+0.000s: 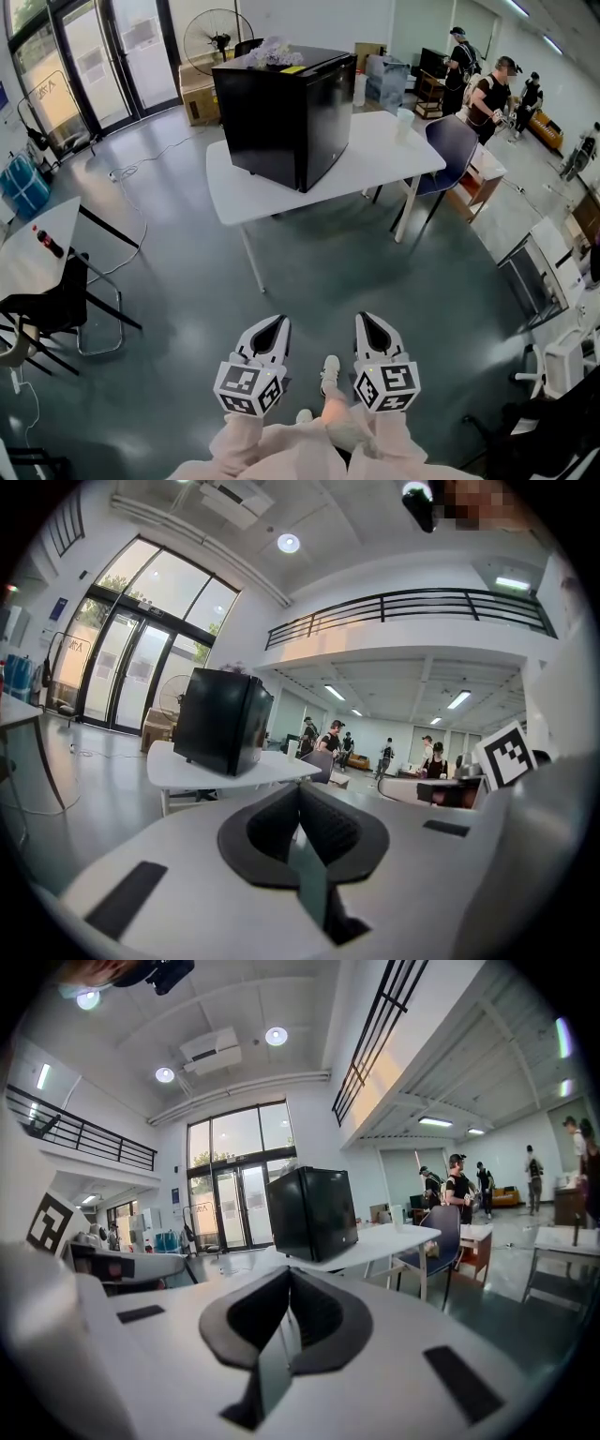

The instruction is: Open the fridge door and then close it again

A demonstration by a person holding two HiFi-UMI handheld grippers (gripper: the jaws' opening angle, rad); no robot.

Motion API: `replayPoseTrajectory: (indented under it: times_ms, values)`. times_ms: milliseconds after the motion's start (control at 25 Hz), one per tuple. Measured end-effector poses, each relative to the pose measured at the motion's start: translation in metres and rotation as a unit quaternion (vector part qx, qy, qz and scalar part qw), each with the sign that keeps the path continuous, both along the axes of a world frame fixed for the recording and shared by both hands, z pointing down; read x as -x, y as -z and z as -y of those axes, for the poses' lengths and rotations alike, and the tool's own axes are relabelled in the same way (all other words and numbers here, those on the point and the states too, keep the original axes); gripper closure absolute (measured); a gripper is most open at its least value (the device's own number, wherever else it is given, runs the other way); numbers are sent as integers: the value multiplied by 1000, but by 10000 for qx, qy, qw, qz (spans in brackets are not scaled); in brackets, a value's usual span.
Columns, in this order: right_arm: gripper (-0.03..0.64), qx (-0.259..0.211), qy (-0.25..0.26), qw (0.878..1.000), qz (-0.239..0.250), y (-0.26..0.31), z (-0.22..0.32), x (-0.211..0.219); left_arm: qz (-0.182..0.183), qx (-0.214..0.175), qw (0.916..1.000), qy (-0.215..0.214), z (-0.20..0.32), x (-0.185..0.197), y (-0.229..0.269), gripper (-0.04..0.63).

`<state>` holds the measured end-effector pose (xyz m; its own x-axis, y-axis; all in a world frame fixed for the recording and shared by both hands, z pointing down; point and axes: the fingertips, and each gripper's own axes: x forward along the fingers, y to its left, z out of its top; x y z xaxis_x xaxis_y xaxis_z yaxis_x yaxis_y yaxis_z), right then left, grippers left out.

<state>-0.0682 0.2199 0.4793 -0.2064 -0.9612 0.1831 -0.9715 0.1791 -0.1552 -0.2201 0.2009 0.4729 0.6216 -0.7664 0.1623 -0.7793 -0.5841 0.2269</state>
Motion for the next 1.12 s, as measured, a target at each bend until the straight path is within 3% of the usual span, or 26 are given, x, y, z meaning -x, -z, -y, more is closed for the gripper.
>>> replayPoseTrajectory:
  times_ms: [1120]
  values:
    - [604,-153,626,9978,-145,18,247,-92,-42,-149,9988,474,228,-98,13,584]
